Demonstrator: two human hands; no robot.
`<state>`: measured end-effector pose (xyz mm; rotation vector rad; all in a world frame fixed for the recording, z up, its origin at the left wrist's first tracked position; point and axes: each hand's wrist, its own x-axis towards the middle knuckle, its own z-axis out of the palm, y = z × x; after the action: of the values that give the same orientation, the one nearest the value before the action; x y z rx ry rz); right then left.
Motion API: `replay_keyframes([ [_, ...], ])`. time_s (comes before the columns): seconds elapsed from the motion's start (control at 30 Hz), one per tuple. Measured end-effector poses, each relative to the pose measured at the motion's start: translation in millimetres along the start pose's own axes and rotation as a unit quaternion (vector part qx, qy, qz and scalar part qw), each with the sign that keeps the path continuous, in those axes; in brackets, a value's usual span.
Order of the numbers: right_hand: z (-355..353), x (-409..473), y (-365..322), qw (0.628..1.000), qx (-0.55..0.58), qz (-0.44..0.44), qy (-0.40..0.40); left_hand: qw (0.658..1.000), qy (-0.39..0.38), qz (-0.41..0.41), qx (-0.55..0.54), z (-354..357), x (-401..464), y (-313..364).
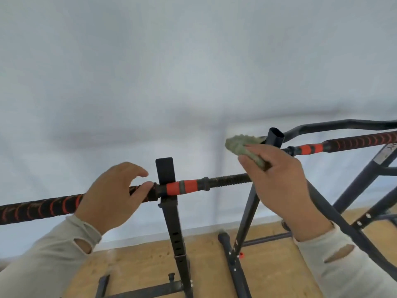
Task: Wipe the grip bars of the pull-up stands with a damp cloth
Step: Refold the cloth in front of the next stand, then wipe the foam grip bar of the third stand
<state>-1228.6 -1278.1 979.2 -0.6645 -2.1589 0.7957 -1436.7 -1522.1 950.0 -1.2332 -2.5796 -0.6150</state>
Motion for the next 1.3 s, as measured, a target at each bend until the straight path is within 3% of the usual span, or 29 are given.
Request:
replay_keyframes([
  [0.07, 18.9, 7.7, 15.6, 0.977, -0.176, -0.102, -0.067, 0.998, -0.002, 0.041, 0.043, 14.3, 8.4, -13.1],
  [0.13, 40.0, 0.8, 30.9, 0.937, -0.267, -0.152, -0.164, 0.994, -0.016, 0.076, 0.076, 25.1, 15.3, -23.2],
  [0.33, 27.3, 10.3, 40.2, 0.942, -0.156, -0.125, -0.271, 0.991, 0.001, 0.118, 0.067, 39.4, 20.7, -31.7],
  [0.53, 40.6, 36.7, 48.8, 0.885, -0.269, -0.176, -0.336, 0.990, 0.001, 0.123, 0.076, 40.8, 21.0, -35.7],
  [0.8, 82.6, 19.4, 32.4, 0.924, -0.225, -0.192, -0.241, 0.986, -0.013, 0.137, 0.089, 44.3, 20.9, -40.8],
  [0.87, 79.0, 21.8, 31.4, 0.928, -0.206, -0.177, -0.255, 0.986, -0.012, 0.139, 0.089, 45.0, 21.3, -40.6],
  [0.97, 46.5, 40.2, 44.6, 0.899, -0.267, -0.169, -0.304, 0.986, -0.008, 0.143, 0.091, 45.3, 22.1, -40.3],
  [1.03, 25.2, 52.2, 52.8, 0.891, -0.314, -0.156, -0.287, 0.985, -0.005, 0.142, 0.093, 45.7, 21.8, -40.6],
  [1.1, 23.5, 52.2, 51.9, 0.885, -0.341, -0.199, -0.249, 0.986, -0.002, 0.142, 0.092, 45.9, 21.7, -41.3],
  [1.3, 77.7, 23.3, 22.9, 0.917, -0.243, -0.184, -0.259, 0.988, -0.009, 0.135, 0.076, 44.7, 21.0, -42.0],
])
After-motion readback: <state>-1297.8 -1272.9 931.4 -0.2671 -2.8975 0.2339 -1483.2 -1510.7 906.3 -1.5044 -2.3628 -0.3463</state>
